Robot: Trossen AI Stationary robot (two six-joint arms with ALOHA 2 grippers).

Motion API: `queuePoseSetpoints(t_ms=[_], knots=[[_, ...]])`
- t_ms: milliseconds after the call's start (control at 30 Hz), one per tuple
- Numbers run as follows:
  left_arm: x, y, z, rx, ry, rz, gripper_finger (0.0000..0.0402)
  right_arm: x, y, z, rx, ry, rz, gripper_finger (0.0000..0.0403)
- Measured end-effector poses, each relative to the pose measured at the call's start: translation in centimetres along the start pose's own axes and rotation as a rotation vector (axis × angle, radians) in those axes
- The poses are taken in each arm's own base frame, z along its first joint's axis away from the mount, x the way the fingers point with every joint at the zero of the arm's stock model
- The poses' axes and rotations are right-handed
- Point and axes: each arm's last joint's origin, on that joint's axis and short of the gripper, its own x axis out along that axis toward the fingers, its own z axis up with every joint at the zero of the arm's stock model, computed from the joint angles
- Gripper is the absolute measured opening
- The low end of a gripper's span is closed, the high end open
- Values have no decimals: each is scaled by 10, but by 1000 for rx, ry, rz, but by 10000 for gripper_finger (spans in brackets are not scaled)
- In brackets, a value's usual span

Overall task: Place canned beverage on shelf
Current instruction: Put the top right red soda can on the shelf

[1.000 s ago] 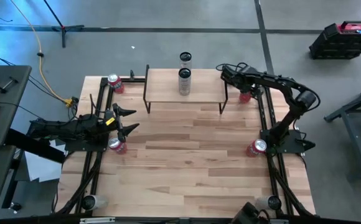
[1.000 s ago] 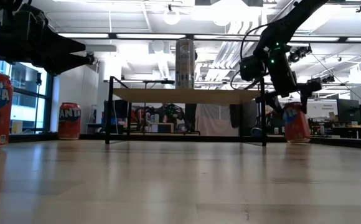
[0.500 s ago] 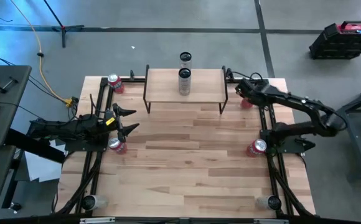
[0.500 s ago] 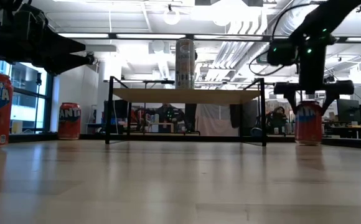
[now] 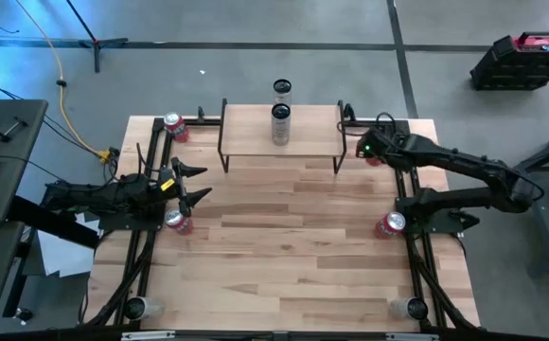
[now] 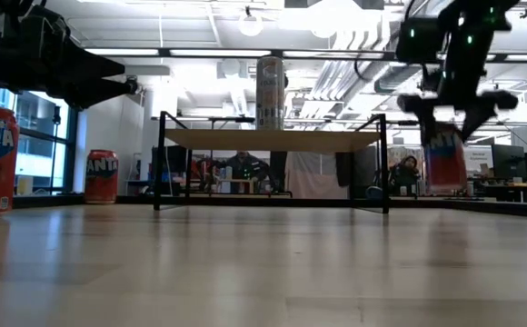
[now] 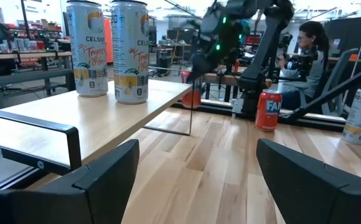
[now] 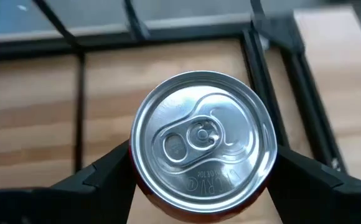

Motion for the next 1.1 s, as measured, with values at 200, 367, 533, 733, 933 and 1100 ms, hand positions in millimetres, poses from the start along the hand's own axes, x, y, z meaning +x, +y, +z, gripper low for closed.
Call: queuePoseSetpoints(t_ms=[200,367,533,733,933,1100], knots=[[0,0,0,0,0,0,314,-53,10,39,-79,-114,143,284],[0,0,0,0,0,0,314,-95,22,78,-146,-279,208,284],[0,0,0,0,0,0,314,-108,51,113,-292,-343,394,284],[0,0,0,0,0,0,314,-85,83,151,-494,-283,546,284],[0,0,0,0,0,0,314,-61,108,167,-703,-198,635,284],[0,0,0,0,0,0,314,-41,131,175,-814,-143,732,284]])
